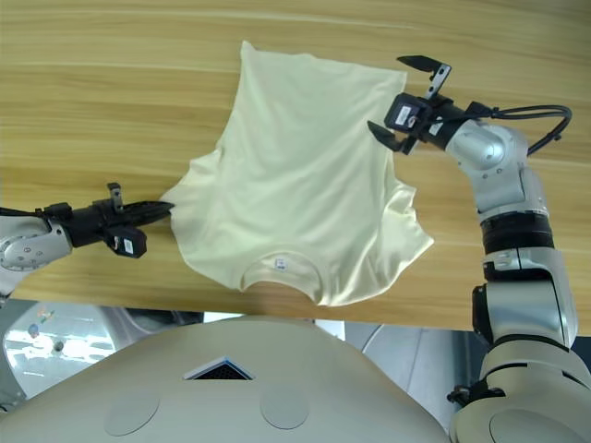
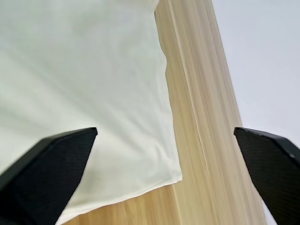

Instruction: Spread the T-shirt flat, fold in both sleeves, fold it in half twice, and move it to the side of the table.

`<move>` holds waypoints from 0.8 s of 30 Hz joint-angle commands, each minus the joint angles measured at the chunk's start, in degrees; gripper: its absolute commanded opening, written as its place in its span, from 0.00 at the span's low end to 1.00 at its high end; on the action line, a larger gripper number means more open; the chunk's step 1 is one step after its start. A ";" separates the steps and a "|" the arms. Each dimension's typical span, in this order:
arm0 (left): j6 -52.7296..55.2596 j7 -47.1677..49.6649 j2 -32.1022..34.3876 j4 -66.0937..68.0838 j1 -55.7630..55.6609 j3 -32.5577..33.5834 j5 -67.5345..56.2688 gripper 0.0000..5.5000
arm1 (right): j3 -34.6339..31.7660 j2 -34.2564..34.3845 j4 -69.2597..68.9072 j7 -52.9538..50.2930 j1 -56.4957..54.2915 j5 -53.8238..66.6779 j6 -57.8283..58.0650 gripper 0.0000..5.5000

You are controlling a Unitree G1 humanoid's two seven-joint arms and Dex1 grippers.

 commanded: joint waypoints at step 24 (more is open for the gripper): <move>-1.67 -4.00 3.39 -9.11 -8.44 2.80 6.61 0.00 | 2.54 4.75 3.69 -0.90 -1.93 -2.15 -1.06 0.98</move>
